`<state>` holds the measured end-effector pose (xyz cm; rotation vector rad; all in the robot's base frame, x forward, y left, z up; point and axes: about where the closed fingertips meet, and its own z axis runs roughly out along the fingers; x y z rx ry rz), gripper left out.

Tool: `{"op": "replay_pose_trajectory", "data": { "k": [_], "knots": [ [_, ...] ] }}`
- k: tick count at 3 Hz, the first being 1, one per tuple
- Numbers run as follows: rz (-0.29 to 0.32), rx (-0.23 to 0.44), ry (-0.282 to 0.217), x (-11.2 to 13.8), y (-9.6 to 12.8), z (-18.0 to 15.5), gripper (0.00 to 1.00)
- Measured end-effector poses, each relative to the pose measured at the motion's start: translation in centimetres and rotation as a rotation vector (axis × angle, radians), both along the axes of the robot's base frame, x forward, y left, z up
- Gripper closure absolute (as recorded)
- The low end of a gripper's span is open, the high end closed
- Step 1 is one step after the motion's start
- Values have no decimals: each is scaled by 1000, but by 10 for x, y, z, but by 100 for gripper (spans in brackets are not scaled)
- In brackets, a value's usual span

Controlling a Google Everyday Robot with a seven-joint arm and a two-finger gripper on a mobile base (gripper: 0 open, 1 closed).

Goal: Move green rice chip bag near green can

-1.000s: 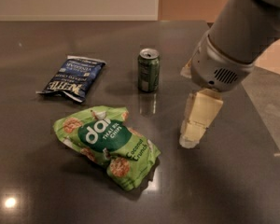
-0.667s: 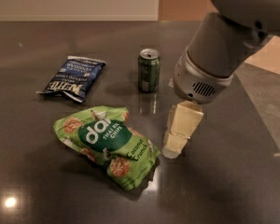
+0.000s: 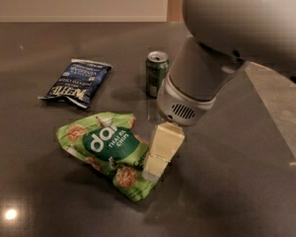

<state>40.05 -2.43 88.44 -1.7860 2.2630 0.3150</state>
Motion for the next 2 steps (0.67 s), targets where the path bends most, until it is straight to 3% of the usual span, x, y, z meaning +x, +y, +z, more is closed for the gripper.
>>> {"op": "replay_pose_trajectory", "data": {
  "k": [1,2],
  "knots": [
    [15,14,33,-17,29,-15,0],
    [14,5,20,-19,36,-20,0]
  ]
}}
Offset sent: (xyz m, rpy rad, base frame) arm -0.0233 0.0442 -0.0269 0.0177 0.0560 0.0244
